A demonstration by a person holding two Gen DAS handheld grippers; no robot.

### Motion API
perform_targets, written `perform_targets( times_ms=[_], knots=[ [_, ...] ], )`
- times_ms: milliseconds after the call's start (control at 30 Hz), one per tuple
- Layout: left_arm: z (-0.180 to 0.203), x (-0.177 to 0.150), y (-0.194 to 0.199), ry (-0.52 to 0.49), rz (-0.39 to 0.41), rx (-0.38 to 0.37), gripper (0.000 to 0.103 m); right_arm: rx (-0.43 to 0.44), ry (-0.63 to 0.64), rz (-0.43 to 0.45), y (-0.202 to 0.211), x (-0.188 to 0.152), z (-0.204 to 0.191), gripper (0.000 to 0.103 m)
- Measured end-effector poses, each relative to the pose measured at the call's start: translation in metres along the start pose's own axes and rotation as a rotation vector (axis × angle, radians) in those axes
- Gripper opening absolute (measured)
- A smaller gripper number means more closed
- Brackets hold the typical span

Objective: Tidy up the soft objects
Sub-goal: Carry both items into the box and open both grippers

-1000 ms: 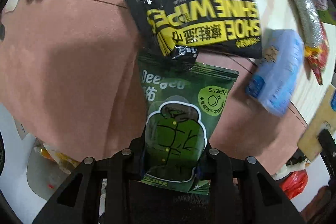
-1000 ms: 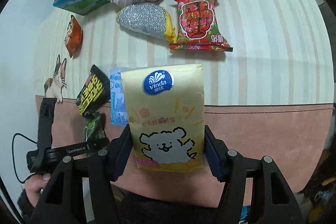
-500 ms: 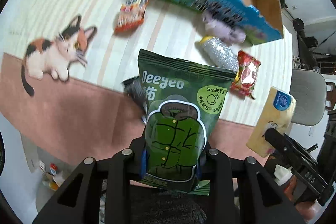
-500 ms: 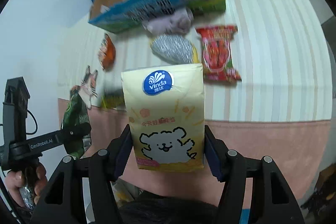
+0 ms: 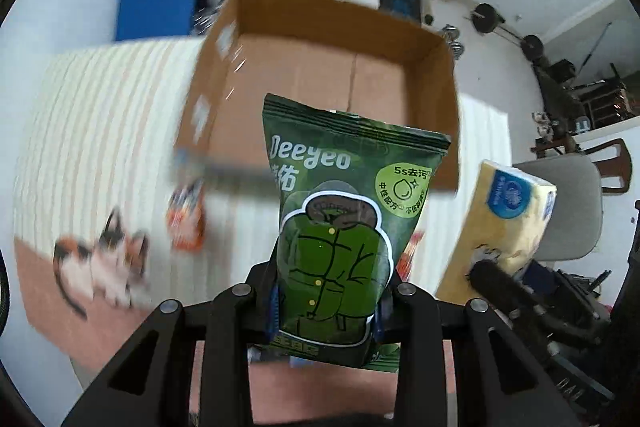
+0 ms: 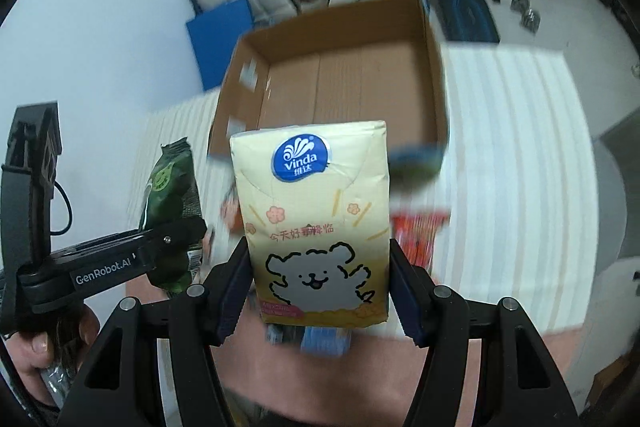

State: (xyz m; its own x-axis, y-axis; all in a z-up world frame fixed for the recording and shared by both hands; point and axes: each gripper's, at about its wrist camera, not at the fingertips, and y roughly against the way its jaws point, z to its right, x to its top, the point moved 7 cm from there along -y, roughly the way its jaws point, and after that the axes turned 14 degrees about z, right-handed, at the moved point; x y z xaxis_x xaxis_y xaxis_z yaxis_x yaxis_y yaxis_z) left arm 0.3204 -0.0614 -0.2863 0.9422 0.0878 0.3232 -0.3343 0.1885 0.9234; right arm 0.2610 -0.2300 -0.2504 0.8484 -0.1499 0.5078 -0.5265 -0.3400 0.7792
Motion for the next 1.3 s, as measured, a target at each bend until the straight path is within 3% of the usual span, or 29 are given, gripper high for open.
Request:
perform_targets(
  times_ms=[200, 367, 633, 933, 1033, 1200, 1300],
  knots=[
    [0.011, 0.106, -0.077, 0.007, -0.085, -0.053, 0.03, -0.069, -0.012, -0.035, -0.077, 0.07, 0.009, 0.066],
    [0.02, 0.158, -0.146, 0.043, -0.19, -0.085, 0.03, -0.119, -0.024, -0.11, -0.16, 0.1, 0.029, 0.066],
    [0.029, 0.185, -0.21, 0.019, -0.294, -0.085, 0.03, -0.203, -0.028, -0.187, -0.241, 0.109, 0.058, 0.066],
    [0.047, 0.166, -0.228, -0.051, -0.324, -0.067, 0.032, -0.257, -0.041, -0.199, -0.267, 0.115, 0.068, 0.067],
    [0.046, 0.158, -0.226, -0.064, -0.335, -0.063, 0.048, -0.263, -0.045, -0.202, -0.269, 0.116, 0.068, 0.068],
    [0.043, 0.151, -0.205, -0.131, -0.258, -0.021, 0.082, -0.291, -0.022, -0.2, -0.259, 0.12, 0.065, 0.078],
    [0.038, 0.142, -0.184, -0.152, -0.214, -0.009, 0.09, -0.295, -0.019, -0.194, -0.248, 0.12, 0.061, 0.085]
  ],
)
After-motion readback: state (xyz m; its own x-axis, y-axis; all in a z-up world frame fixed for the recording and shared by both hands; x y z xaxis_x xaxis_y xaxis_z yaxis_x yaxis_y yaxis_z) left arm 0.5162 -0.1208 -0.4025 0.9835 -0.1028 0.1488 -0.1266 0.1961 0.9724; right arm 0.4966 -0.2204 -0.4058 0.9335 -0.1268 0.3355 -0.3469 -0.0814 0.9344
